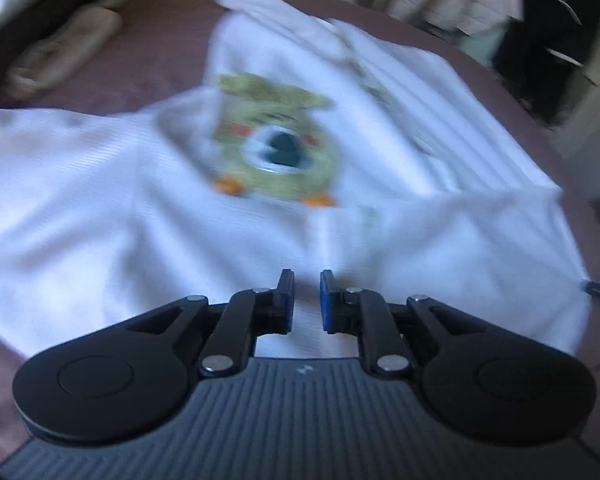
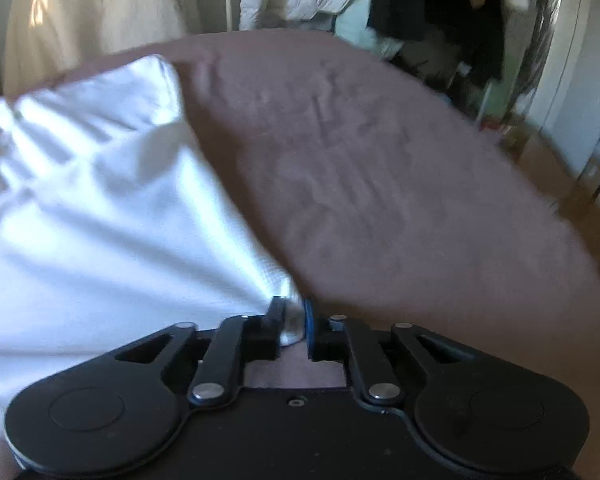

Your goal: Fold clothes

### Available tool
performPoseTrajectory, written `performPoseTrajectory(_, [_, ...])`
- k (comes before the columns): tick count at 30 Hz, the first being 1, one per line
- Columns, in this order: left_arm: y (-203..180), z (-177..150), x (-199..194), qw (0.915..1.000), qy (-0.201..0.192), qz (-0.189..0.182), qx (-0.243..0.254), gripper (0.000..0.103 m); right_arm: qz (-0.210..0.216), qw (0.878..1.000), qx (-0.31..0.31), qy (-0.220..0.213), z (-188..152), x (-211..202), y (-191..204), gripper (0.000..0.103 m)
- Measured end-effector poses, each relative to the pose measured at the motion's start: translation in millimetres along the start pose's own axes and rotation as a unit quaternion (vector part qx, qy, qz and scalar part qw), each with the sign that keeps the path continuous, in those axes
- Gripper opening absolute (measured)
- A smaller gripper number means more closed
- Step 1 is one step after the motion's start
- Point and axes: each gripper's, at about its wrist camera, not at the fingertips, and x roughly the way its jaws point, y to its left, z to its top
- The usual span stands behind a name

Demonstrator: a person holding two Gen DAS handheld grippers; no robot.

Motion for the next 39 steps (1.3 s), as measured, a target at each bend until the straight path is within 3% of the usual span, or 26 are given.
performPoseTrajectory(2, [20,-4,-14,0.9994,-0.016,0.015,-0.026,0.013,-0.051,0.999,-0.011,0.006,3,-6,1,0.016])
performPoseTrajectory(4, [39,-8,-29,0.998,-0.021,0.034,-0.048,0.013,-0.094,0.996,-0.002,0.009,12,-12,-2,0.025])
performPoseTrajectory(6, [57,-14,-43,0.996,-0.024,0.047,-0.072,0.014,-0.092,0.996,0.017,-0.007,24,-22,-2,0.031])
performPoseTrajectory(9, [78,-23,-52,0.9925,-0.013,0.061,-0.105,0.016,-0.011,0.999,0.002,-0.031,38,-37,20,0.042])
performPoseTrajectory(12, [93,-35,-52,0.9878,0.011,0.036,-0.151,0.024,0.103,0.994,-0.029,-0.02,39,-50,54,0.048])
performPoseTrajectory(15, [104,-47,-50,0.979,0.034,-0.009,-0.201,0.039,0.235,0.97,-0.048,0.037,35,-55,83,0.053])
performPoseTrajectory(17, [109,-51,-48,0.973,0.038,-0.035,-0.225,0.042,0.293,0.95,-0.061,0.084,29,-58,99,0.055])
performPoseTrajectory(22, [130,-50,-38,0.9569,0.025,-0.066,-0.282,0.045,0.36,0.918,-0.053,0.161,17,-61,121,0.057])
performPoseTrajectory(24, [138,-48,-33,0.9504,0.008,-0.071,-0.303,0.045,0.399,0.897,-0.051,0.182,8,-72,136,0.059])
performPoseTrajectory(26, [141,-45,-29,0.9467,-0.012,-0.09,-0.309,0.039,0.439,0.87,-0.063,0.216,2,-76,158,0.07])
performPoseTrajectory(27, [138,-43,-29,0.9501,-0.02,-0.091,-0.298,0.008,0.454,0.855,-0.069,0.242,-3,-77,172,0.078])
performPoseTrajectory(28, [132,-41,-30,0.957,-0.026,-0.084,-0.276,0.003,0.458,0.844,-0.072,0.269,-9,-76,184,0.084])
performPoseTrajectory(32, [106,-30,-49,0.9794,-0.067,-0.044,-0.186,0.003,0.39,0.86,-0.119,0.306,-33,-72,223,0.085])
performPoseTrajectory(37, [105,-35,-54,0.9838,-0.061,0.0,-0.169,0.003,0.36,0.87,-0.211,0.263,-50,-89,239,0.087])
performPoseTrajectory(39, [110,-45,-52,0.9825,-0.055,0.007,-0.178,0.003,0.35,0.873,-0.237,0.243,-52,-92,243,0.08])
